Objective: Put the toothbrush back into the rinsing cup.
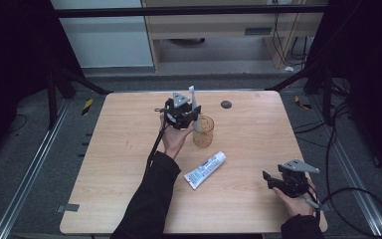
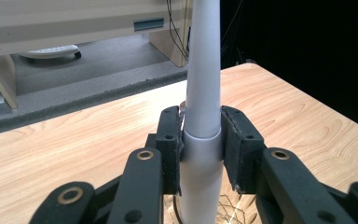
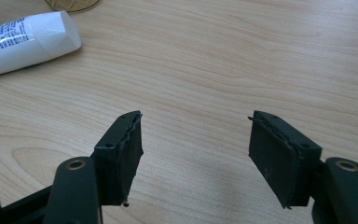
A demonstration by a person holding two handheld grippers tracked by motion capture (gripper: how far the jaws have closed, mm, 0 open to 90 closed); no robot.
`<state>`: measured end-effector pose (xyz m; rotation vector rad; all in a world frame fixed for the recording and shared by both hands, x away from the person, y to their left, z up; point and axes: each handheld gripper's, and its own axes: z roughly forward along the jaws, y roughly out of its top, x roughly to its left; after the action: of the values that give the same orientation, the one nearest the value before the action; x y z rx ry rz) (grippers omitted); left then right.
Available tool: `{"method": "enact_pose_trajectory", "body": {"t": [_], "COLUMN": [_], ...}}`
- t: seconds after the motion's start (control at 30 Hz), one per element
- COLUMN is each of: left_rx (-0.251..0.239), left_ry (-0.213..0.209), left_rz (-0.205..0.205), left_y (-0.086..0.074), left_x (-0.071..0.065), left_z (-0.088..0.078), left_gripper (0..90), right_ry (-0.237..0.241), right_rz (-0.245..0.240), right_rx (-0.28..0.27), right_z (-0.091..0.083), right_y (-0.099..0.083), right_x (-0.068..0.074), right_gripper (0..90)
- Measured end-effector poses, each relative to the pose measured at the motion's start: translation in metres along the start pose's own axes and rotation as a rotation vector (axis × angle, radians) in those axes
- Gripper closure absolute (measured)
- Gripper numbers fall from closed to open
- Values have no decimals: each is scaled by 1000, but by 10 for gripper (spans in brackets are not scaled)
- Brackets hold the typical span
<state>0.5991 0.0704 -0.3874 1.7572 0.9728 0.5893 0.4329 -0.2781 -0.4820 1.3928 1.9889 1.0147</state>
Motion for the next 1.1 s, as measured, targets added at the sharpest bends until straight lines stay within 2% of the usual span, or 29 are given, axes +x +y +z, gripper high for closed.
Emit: {"method": "enact_pose_trajectory", "body": {"t": [0.27, 0.57, 0.97, 1.1], "left_rx": [20, 42, 30, 35], "left_ry": [-14, -26, -44, -50], "left_rz": [9, 18, -4, 14], "left_y": [-13, -17, -21, -22], "left_x": [-1, -3, 0, -1], "left_z": [6, 10, 9, 7], "left_gripper": [685, 684, 666, 633], "right_ry": [0, -2, -1, -3], "right_rz": [-3, -2, -3, -4], "right_rx": [1, 0, -1, 0], "right_z": [0, 0, 0, 0], "right_y": [0, 0, 0, 0], "right_x": [0, 0, 1, 1], "right_gripper": [347, 347, 345, 345]}}
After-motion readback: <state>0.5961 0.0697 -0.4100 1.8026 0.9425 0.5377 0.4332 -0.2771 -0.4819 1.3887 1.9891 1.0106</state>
